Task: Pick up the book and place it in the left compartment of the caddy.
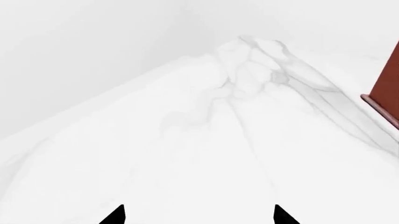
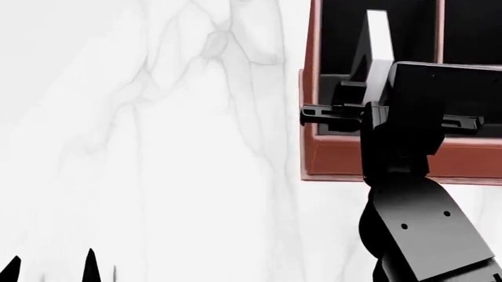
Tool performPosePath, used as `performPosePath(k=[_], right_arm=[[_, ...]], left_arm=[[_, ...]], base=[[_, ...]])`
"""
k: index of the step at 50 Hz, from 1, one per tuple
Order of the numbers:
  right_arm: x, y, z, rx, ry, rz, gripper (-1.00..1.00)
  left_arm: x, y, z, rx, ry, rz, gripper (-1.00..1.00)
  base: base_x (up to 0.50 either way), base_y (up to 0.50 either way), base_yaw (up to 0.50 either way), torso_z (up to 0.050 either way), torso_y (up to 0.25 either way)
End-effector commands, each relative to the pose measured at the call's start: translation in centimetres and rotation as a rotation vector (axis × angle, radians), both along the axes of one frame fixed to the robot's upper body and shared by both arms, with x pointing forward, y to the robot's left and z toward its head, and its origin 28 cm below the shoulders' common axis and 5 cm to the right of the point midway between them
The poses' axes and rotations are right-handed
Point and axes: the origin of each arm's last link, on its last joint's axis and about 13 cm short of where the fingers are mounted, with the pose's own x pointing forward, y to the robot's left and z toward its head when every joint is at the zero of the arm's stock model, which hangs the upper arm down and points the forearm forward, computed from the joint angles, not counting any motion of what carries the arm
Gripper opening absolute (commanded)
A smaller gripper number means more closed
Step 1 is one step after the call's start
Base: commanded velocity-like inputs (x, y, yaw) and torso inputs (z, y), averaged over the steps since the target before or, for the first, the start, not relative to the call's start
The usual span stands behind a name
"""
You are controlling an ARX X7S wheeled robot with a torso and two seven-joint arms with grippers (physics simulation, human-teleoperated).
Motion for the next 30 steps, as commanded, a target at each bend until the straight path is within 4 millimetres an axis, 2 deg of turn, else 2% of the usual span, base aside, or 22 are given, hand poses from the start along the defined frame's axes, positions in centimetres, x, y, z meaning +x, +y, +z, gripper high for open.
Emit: performPosePath(k=[1,13,30], right_arm=[[0.7,-0.4,0.8,-0.044,-0.037,-0.040,-1.00],[3.4,-0.6,-0.2,-0.061,0.033,-0.019,-1.00],[4.9,-0.8,-0.2,-0.065,0.057,-0.008,-1.00]], left_arm=[[0.0,0.0,0.1,-0.012,0.002,-0.002,1.00],[0.0,0.1,0.0,-0.022,0.007,-0.003,1.00],[0.0,0.0,0.1,-0.027,0.007,-0.003,1.00]], base=[[0.00,0.00,0.00,0.000,0.000],[0.00,0.00,0.00,0.000,0.001],[0.00,0.00,0.00,0.000,0.002]])
